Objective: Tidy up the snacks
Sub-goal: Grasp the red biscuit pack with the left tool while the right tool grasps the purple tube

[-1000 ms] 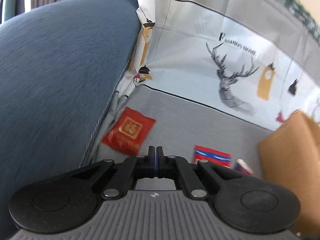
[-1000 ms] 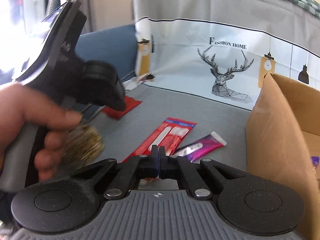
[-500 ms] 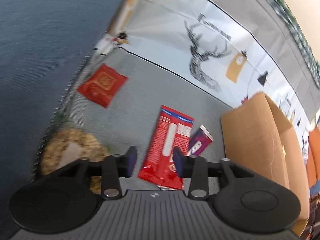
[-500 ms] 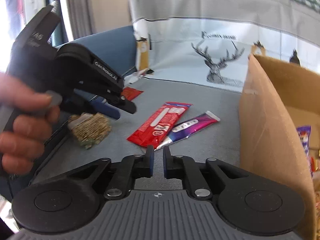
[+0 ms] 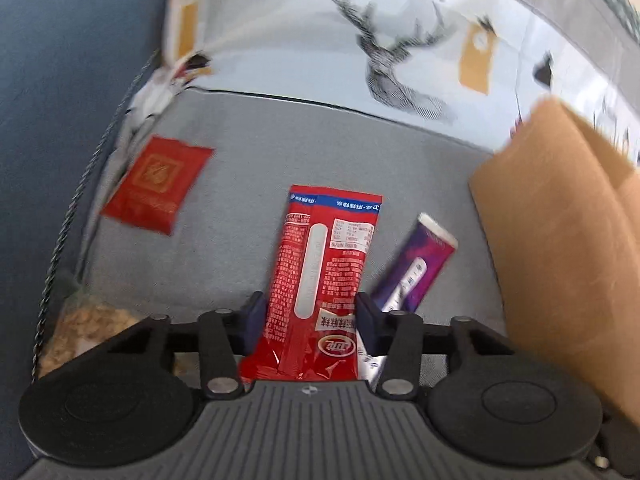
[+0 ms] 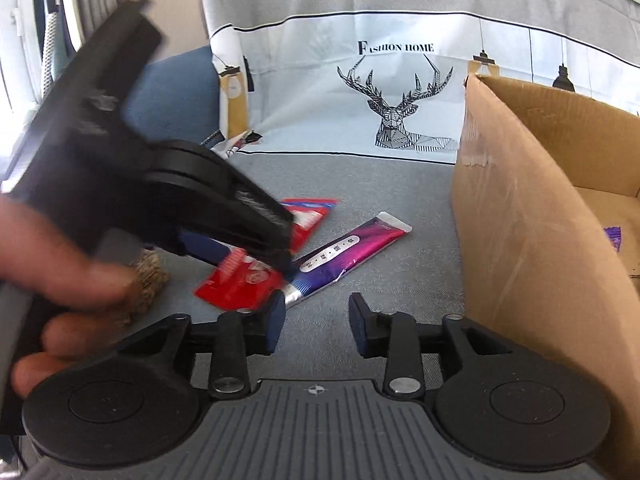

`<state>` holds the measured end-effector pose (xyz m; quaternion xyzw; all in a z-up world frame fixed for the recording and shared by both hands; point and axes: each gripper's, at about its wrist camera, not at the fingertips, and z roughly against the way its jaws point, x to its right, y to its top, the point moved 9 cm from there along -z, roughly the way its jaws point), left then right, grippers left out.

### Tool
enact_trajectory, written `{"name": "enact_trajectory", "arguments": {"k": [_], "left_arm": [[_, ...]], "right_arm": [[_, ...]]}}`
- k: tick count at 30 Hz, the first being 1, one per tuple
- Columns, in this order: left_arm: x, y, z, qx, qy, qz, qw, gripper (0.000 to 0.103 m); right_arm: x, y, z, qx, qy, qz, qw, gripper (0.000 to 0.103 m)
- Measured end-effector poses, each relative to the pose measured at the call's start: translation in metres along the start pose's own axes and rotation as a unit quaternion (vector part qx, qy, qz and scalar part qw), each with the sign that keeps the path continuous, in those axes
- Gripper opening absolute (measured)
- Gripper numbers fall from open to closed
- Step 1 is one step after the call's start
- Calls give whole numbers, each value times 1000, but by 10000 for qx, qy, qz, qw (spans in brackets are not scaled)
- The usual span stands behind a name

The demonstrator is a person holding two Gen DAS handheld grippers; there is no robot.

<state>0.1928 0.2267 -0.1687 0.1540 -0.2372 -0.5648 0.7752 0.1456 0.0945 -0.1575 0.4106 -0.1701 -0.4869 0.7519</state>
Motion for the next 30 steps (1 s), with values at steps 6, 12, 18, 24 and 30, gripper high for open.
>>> {"name": "enact_trajectory", "arguments": {"k": [6, 12, 18, 24, 30], "left_arm": [[-38, 0, 15, 49, 91, 604, 9981, 44], [-44, 2, 19, 50, 85, 714, 9974, 47], [-36, 3, 12, -24, 231, 519, 9984, 53], [-31, 4, 7, -17, 304, 393, 9988, 60], [-22, 2, 2, -8, 480, 14, 9988, 64]], "right_arm": [[-4, 13, -20, 86, -111, -226, 9996, 58], [-2, 14, -56, -168, -273, -481, 9983, 72], [-6, 16, -67, -113, -471, -84, 9988, 60], [-2, 13, -57, -64, -605, 82, 9981, 27], [9, 8, -51, -116, -993, -95, 9949, 37]]}}
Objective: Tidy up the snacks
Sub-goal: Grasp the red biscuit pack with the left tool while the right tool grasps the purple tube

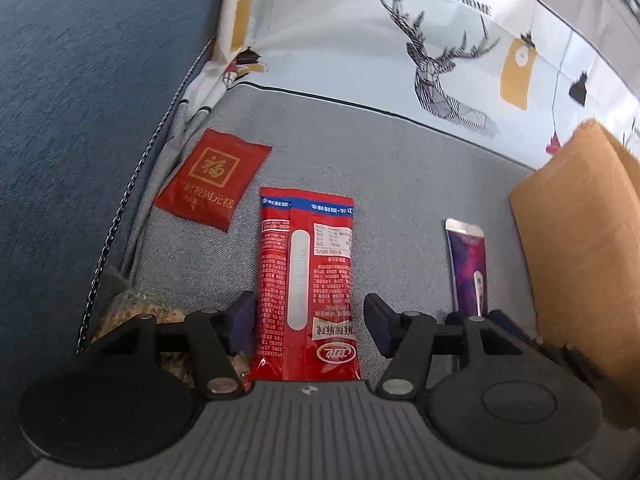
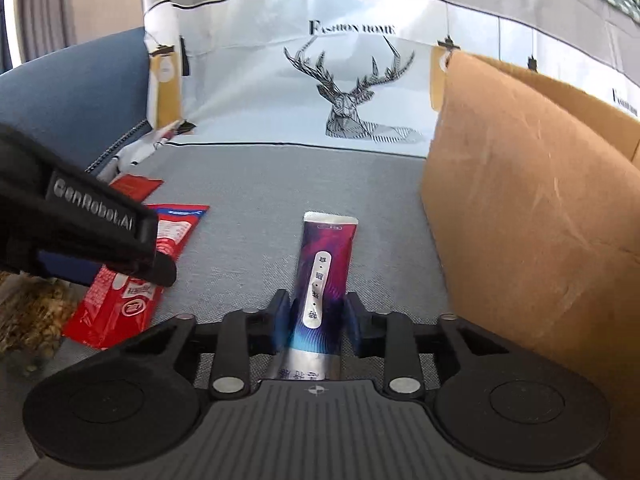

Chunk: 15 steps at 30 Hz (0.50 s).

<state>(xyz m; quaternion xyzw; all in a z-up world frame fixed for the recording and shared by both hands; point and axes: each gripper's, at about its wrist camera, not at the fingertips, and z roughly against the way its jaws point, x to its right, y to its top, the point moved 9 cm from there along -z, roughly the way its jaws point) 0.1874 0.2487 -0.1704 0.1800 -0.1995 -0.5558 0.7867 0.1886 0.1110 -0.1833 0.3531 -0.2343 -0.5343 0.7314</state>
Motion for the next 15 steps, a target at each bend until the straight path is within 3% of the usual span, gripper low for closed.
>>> {"name": "enact_trajectory", "arguments": {"k": [2, 4, 6, 9, 15], "left_arm": [[4, -1, -1, 16, 85, -190, 9998, 64], [7, -2, -2, 38, 192, -359, 9992, 63], [7, -2, -3, 74, 330, -489, 9982, 54], [5, -1, -2, 99, 297, -374, 9988, 51], [8, 5, 11, 266, 21, -73, 9996, 49]], "right_arm": [[-1, 0, -1, -45, -4, 43, 10000, 38], [-3, -1, -1, 8, 64, 74, 10000, 28], [-4, -1, 1, 33, 74, 103, 9999, 25], [-3, 2, 6, 92, 113, 60, 9999, 17], [-2, 6, 23, 315, 189, 173, 9992, 15]]}}
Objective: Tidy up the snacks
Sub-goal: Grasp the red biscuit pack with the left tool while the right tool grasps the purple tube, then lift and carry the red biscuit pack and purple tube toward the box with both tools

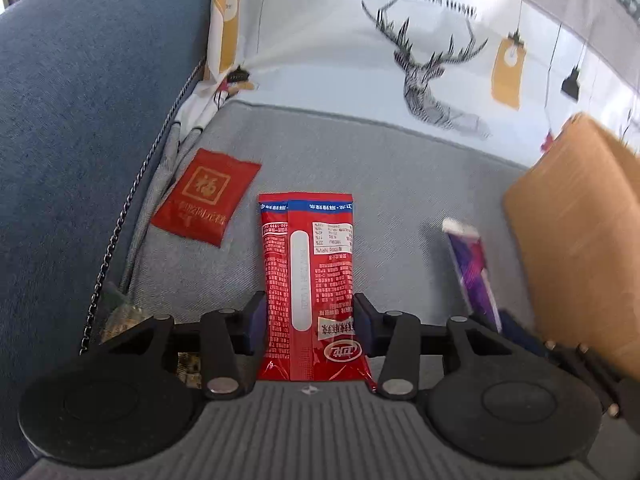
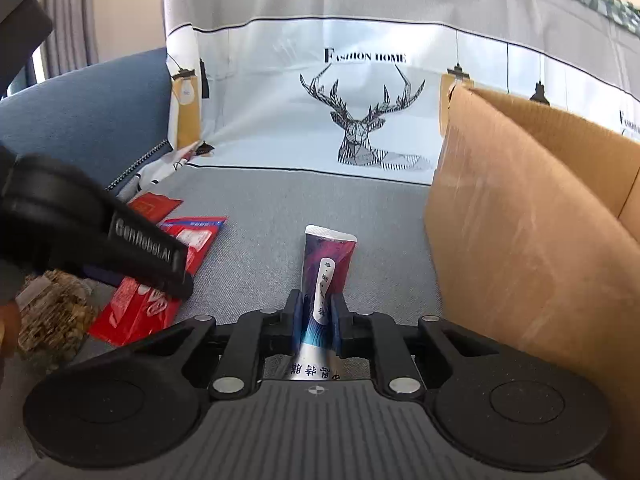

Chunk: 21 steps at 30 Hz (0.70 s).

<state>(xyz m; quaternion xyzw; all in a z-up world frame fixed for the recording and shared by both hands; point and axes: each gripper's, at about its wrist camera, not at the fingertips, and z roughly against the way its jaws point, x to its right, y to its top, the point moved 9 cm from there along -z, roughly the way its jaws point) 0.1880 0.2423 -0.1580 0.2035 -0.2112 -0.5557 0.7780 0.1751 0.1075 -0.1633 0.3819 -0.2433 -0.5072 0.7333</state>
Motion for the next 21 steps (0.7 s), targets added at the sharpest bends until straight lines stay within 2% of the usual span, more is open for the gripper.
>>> {"name": "enact_trajectory", "arguments": {"k": [6, 14, 21], "left_arm": [[3, 5, 33, 446, -270, 350, 9980, 49], [11, -9, 87, 834, -468, 908, 9913, 49], [30, -20, 129, 1196, -605, 894, 9869, 49]], "right_arm": [[0, 4, 28, 129, 105, 123, 9998, 14], [5, 22, 101, 538, 303, 222, 9978, 14], [34, 49, 163, 1087, 307, 423, 9927, 14]]}}
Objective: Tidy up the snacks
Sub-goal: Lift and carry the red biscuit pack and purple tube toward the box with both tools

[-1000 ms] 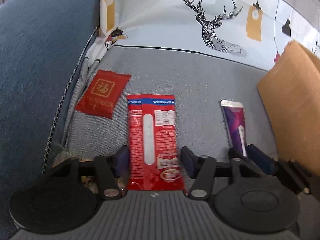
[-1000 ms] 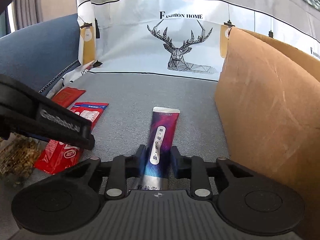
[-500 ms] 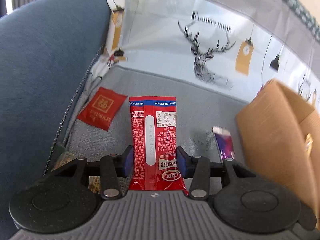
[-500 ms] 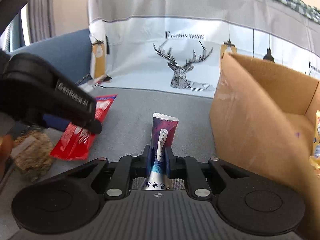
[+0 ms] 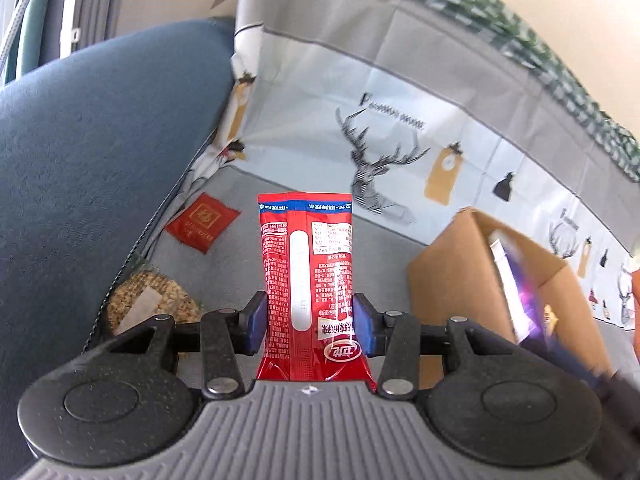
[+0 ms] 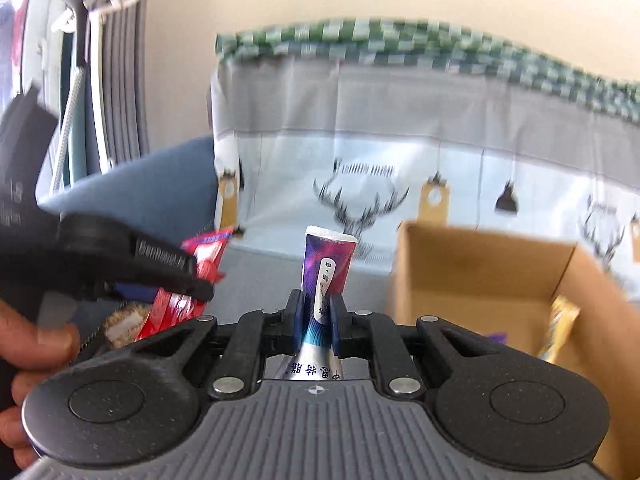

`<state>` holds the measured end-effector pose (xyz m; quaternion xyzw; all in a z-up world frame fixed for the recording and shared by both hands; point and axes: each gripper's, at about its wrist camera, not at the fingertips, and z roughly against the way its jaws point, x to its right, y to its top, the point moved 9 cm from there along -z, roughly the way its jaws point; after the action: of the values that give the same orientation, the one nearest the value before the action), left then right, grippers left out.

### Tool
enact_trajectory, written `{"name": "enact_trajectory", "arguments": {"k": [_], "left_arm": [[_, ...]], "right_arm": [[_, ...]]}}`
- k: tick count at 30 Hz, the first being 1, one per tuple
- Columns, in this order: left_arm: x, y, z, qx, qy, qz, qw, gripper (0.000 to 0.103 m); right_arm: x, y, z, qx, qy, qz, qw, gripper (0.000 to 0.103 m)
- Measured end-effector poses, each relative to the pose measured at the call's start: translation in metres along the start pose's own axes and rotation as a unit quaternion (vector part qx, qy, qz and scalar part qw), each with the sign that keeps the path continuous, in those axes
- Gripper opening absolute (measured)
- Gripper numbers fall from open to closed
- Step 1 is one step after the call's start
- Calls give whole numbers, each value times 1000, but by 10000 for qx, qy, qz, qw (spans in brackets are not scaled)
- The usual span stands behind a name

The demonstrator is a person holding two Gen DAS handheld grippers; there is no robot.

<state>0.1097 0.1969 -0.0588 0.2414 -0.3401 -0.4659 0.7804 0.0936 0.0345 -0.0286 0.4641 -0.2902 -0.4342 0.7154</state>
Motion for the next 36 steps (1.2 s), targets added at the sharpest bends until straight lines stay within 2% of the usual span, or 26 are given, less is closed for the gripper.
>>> {"name": "enact_trajectory", "arguments": {"k": [4, 9, 13, 17, 25, 32, 36], "left_arm": [[22, 3, 11, 216, -149, -179, 9995, 49], [53, 9, 13, 492, -378, -364, 9974, 49], [74, 13, 11, 603, -624, -262, 9959, 49], [96, 13, 5, 670, -875, -210, 9937, 49], [124, 11, -1, 837, -1241, -359, 9881, 49], [139, 10, -9, 795, -1468, -308, 9855, 49], [154, 5, -10, 787, -1624, -444, 9826, 49]], "right_arm": [[40, 29, 19, 330, -150, 43, 9993, 14], [99, 53, 26, 534, -433, 19, 9976, 14], [139, 47, 24, 584, -648, -144, 9961, 14], [167, 28, 21, 331, -794, -414, 9954, 14], [190, 26, 18, 401, -971, -323, 9939, 14], [211, 20, 23, 379, -1131, -410, 9920, 14], [218, 19, 25, 375, -1195, -433, 9912, 14]]}}
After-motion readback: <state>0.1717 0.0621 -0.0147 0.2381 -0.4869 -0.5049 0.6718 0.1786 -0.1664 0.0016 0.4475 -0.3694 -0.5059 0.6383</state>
